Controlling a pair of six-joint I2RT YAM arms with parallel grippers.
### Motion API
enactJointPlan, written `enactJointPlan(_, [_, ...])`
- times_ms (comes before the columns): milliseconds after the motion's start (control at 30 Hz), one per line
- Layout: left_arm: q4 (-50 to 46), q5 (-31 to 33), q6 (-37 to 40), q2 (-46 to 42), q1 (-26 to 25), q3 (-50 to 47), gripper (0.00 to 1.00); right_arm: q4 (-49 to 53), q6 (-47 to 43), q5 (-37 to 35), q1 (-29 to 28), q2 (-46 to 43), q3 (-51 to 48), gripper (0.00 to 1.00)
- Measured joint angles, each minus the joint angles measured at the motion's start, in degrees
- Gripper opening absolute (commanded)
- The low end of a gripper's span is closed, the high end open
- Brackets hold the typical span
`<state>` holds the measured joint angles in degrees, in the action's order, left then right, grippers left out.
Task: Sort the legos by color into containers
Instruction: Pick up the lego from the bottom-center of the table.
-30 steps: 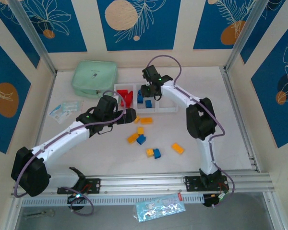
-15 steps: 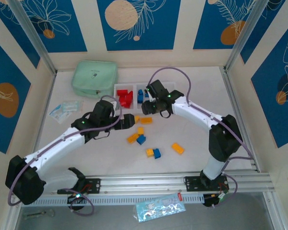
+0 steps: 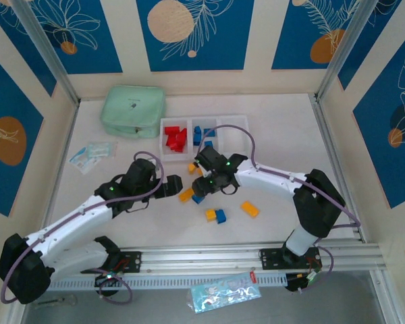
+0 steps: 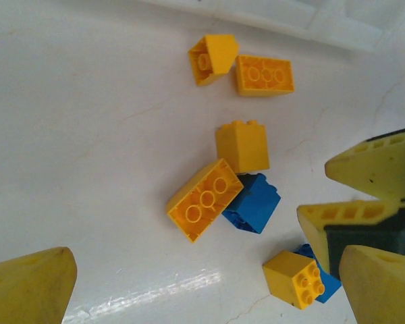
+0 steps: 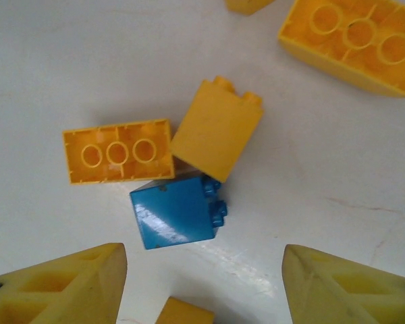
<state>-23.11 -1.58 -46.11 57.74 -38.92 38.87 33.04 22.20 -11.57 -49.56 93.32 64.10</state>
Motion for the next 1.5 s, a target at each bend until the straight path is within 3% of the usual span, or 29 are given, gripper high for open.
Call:
enactJointPlan(533, [-1.84, 3.45, -1.03, -2.34, 0.00, -0.48, 0.99, -2.75, -1.05, -1.16, -2.82, 10.88, 0.52, 0.68])
enactJointPlan(1000, [-1.84, 3.80, -1.01, -2.36, 0.00, -1.03, 0.99, -2.25, -2.38, -3.43, -3.10, 12.22, 3.13, 0.41])
enactJointPlan(1300, [-1.84, 3.78, 0.11, -0.57, 0.00, -0.33, 0.99, 0.37, -2.27, -3.19, -1.84, 6.19, 3.32, 0.37])
enactJointPlan(1500, [-1.14, 3.78, 1.20, 2.25, 0.00, 2.40, 0.99, 1.73, -2.23, -3.02, 4.22, 2.38, 7.80, 0.38])
